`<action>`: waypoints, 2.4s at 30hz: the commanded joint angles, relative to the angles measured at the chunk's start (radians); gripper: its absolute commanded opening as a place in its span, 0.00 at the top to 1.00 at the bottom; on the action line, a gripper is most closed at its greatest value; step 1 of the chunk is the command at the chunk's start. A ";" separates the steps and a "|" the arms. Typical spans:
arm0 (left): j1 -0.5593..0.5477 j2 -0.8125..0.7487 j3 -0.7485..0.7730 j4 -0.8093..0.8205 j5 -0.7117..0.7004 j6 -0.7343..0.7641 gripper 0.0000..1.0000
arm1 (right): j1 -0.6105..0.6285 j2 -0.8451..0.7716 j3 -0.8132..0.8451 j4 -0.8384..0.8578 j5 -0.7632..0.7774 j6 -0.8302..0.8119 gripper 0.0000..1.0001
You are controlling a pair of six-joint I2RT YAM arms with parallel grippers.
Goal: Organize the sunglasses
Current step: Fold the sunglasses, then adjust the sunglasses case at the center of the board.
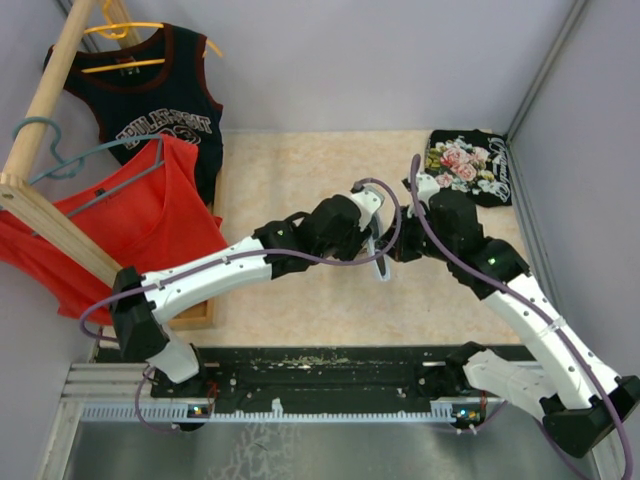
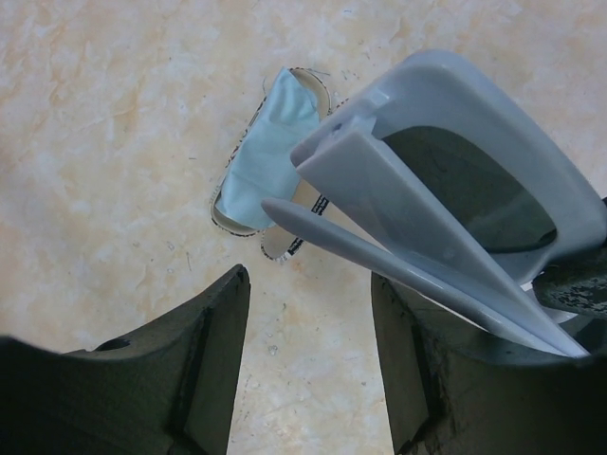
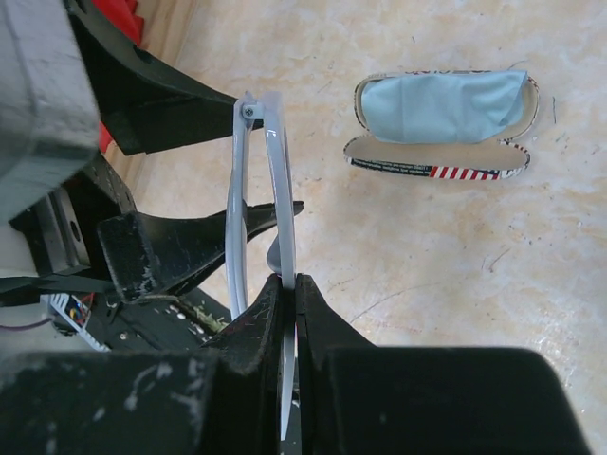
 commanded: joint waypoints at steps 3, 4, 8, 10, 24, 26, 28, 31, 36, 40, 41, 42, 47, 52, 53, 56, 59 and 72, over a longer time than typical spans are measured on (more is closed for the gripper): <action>0.002 0.033 0.046 -0.005 0.015 -0.011 0.40 | -0.002 -0.007 -0.004 0.076 -0.041 0.020 1.00; 0.003 0.030 0.046 -0.004 0.016 -0.013 0.40 | -0.002 -0.008 -0.007 0.074 -0.028 0.022 1.00; 0.002 -0.023 0.026 0.001 0.014 -0.026 0.39 | -0.003 -0.027 -0.026 0.033 0.165 0.045 1.00; 0.005 -0.070 -0.010 0.014 0.009 -0.033 0.37 | -0.004 -0.050 -0.047 0.017 0.289 0.055 1.00; 0.186 -0.246 -0.339 0.188 0.094 -0.230 0.25 | -0.061 -0.058 -0.204 0.055 0.386 0.089 1.00; 0.192 -0.239 -0.360 0.218 0.085 -0.273 0.24 | -0.069 -0.064 -0.221 0.064 0.378 0.088 1.00; 0.196 -0.227 -0.373 0.249 0.086 -0.305 0.23 | -0.087 -0.065 -0.236 0.075 0.357 0.083 1.00; 0.207 -0.202 -0.385 0.278 0.104 -0.349 0.22 | -0.111 -0.064 -0.248 0.087 0.331 0.071 1.00; 0.210 -0.196 -0.426 0.319 0.127 -0.391 0.22 | -0.164 -0.015 -0.225 0.123 0.322 0.010 1.00; 0.211 -0.224 -0.494 0.365 0.157 -0.397 0.23 | -0.174 0.036 -0.190 0.177 0.340 -0.032 1.00; 0.210 -0.225 -0.507 0.371 0.163 -0.394 0.23 | -0.174 0.047 -0.180 0.190 0.342 -0.038 1.00; 0.210 -0.224 -0.515 0.371 0.169 -0.390 0.23 | -0.175 0.059 -0.171 0.200 0.342 -0.045 1.00; 0.210 -0.219 -0.534 0.338 0.181 -0.387 0.23 | -0.177 0.132 -0.122 0.234 0.309 -0.130 1.00; 0.212 -0.245 -0.590 0.384 0.173 -0.382 0.22 | -0.178 0.210 -0.060 0.219 0.300 -0.225 1.00; 0.211 -0.248 -0.597 0.392 0.174 -0.381 0.22 | -0.179 0.229 -0.051 0.217 0.302 -0.242 1.00; 0.216 -0.251 -0.611 0.409 0.187 -0.378 0.21 | -0.186 0.265 -0.021 0.208 0.314 -0.281 1.00; 0.218 -0.243 -0.616 0.423 0.200 -0.381 0.21 | -0.217 0.310 0.028 0.171 0.311 -0.280 1.00; 0.221 -0.228 -0.614 0.452 0.137 -0.583 0.16 | -0.307 0.397 0.039 0.137 0.268 -0.146 1.00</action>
